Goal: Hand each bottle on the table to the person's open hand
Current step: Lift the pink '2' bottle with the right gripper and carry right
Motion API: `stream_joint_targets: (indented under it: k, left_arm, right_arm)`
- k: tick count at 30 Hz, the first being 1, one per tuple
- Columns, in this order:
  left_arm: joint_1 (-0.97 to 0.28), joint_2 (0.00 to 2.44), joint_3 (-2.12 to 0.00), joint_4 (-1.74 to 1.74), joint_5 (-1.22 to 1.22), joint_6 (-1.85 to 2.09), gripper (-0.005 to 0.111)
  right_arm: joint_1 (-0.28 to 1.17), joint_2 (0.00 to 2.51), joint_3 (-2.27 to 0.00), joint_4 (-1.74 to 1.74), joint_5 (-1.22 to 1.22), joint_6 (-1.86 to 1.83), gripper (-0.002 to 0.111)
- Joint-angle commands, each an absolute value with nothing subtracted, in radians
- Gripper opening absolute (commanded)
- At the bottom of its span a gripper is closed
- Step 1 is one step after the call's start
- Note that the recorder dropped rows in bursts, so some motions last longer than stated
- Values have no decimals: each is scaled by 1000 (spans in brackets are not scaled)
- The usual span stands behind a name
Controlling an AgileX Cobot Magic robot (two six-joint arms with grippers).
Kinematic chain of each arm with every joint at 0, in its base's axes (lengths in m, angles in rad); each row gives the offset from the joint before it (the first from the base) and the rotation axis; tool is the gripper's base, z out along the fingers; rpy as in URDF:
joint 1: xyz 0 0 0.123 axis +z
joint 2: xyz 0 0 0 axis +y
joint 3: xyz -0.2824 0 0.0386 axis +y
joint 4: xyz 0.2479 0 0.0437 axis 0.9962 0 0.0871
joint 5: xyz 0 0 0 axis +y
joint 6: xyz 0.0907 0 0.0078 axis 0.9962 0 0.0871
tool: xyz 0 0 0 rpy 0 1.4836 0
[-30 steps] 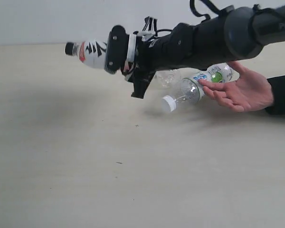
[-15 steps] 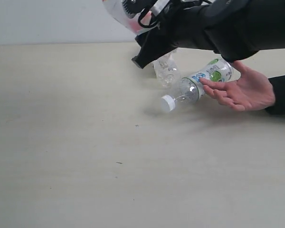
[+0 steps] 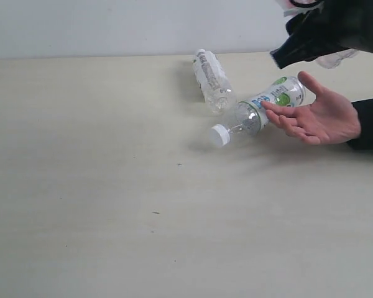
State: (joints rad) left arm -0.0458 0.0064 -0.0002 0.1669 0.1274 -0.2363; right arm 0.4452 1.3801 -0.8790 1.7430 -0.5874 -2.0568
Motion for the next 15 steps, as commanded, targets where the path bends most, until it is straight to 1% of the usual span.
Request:
stream_joint_targets:
  k: [1,5,10,12,15]
  left_arm:
    - [-51,0,0,174,125,-242,1]
    - [-51,0,0,174,125,-242,1]
    - [-51,0,0,174,125,-242,1]
    - [-51,0,0,174,125,-242,1]
    - [-51,0,0,174,125,-242,1]
  right_arm:
    - [442,1330,-865,1744,-660,-2073,0]
    - [440,1318,-863,1744,-654,-1906,0]
    - [397,1314,-863,1689,-637,-1558,0]
    - [366,1314,-863,1703,-568,-1471,0]
    - [311,1314,-866,1744,-446,-1499,0]
